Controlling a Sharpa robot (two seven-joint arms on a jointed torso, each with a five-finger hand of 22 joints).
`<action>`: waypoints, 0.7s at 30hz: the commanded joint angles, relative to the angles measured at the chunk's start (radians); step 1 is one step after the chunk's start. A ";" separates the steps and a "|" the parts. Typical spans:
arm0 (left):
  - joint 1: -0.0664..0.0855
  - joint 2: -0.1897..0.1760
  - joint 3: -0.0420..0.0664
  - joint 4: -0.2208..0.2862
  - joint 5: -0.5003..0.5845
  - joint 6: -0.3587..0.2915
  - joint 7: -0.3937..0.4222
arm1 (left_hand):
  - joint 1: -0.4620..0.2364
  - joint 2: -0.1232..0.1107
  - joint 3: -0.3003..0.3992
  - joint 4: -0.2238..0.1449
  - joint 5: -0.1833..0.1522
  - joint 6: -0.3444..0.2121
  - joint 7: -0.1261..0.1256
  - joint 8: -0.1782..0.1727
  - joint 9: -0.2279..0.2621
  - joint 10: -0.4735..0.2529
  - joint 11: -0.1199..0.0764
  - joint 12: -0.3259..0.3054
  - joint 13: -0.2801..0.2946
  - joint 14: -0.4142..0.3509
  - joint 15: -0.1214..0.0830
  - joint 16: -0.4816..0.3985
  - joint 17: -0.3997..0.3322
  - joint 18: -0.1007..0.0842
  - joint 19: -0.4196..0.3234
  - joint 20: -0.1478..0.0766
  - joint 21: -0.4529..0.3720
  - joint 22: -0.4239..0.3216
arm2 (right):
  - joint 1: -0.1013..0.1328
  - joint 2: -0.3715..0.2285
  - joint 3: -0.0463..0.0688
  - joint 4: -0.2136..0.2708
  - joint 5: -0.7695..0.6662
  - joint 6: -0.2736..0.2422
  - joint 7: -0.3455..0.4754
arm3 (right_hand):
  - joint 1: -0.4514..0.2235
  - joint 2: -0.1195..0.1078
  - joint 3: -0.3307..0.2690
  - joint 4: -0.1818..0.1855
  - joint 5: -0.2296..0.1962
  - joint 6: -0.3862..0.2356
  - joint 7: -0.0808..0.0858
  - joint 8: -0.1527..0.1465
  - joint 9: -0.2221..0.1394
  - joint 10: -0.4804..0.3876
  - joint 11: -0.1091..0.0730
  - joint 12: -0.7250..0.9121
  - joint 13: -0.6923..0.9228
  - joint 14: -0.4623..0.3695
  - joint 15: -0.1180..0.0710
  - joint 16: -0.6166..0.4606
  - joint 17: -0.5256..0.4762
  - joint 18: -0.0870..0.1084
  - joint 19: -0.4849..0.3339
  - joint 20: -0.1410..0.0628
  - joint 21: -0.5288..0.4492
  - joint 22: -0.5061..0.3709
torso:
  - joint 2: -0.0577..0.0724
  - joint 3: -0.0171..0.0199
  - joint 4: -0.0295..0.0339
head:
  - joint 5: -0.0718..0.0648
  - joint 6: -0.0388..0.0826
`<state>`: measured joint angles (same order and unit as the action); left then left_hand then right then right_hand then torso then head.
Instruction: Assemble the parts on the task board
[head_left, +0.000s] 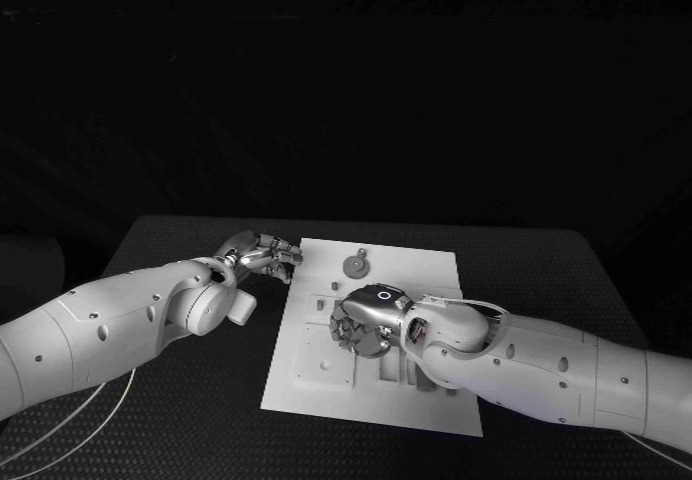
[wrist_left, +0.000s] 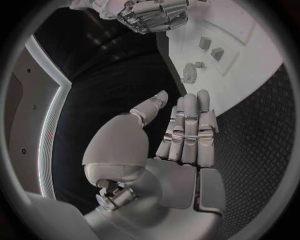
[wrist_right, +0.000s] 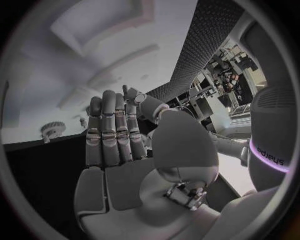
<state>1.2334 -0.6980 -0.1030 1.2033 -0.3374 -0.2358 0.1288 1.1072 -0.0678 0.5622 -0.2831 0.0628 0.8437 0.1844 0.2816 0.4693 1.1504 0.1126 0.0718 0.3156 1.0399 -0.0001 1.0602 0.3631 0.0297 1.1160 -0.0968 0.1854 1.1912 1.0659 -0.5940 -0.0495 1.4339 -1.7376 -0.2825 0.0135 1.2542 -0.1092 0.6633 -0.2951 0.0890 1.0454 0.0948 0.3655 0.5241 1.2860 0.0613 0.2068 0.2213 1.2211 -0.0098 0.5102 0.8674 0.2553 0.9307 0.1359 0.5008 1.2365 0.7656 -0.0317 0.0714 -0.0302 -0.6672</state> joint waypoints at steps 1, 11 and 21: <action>0.001 0.003 0.001 0.001 0.006 -0.002 0.013 | -0.002 -0.006 -0.003 -0.001 0.004 0.003 0.004 0.002 0.000 -0.009 -0.001 0.000 -0.001 0.004 0.002 -0.007 0.001 0.011 0.005 -0.001 -0.007 0.000 | -0.002 0.002 -0.001 -0.002 -0.037 0.014 0.009 | 0.000 0.008 -0.003 0.000 0.006 0.000 0.005 0.005 0.002 0.002 0.000 0.001 0.001 0.001 -0.007 -0.004 0.002 0.006 0.005 -0.002 -0.007 0.001 | 0.000 -0.0003 -0.0003 | -0.001 -0.002; 0.001 0.002 0.001 0.001 0.006 -0.002 0.013 | -0.002 -0.007 -0.003 -0.001 0.004 0.000 0.005 0.000 0.000 -0.009 -0.001 0.000 -0.001 0.004 0.002 -0.007 0.002 0.011 0.005 0.000 -0.008 0.000 | -0.005 0.003 -0.009 -0.008 -0.057 0.023 0.007 | 0.000 0.008 -0.003 0.000 0.006 0.000 0.004 0.005 0.003 0.002 0.000 0.001 0.002 0.001 -0.007 -0.004 0.002 0.006 0.005 -0.002 -0.007 0.002 | 0.000 -0.0004 -0.0002 | 0.001 -0.004; 0.001 0.002 0.001 0.001 0.006 0.001 0.012 | -0.002 -0.007 -0.002 -0.001 0.004 -0.002 0.006 0.000 -0.001 -0.009 -0.001 0.000 -0.001 0.004 0.002 -0.007 0.002 0.011 0.005 -0.001 -0.008 0.000 | -0.005 0.003 -0.010 -0.024 -0.078 0.020 0.000 | 0.000 0.008 -0.003 0.000 0.006 0.000 0.004 0.004 0.003 0.002 0.000 0.000 0.004 0.001 -0.007 -0.005 0.003 0.006 0.005 -0.002 -0.007 0.002 | 0.000 -0.0004 -0.0006 | 0.000 -0.003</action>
<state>1.2334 -0.6980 -0.1030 1.2027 -0.3369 -0.2360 0.1292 1.1072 -0.0678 0.5622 -0.2831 0.0627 0.8422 0.1829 0.2816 0.4694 1.1488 0.1142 0.0718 0.3156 1.0397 0.0001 1.0562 0.3639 0.0220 1.1157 -0.0964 0.1820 1.1912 1.0628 -0.5912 -0.0585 1.4124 -1.7882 -0.2736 0.0132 1.2541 -0.1094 0.6632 -0.2951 0.0890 1.0453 0.0948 0.3668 0.5292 1.2846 0.0628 0.2066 0.2233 1.2210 -0.0097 0.5102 0.8692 0.2554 0.9307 0.1359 0.4974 1.2381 0.7652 -0.0321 0.0710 -0.0293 -0.6715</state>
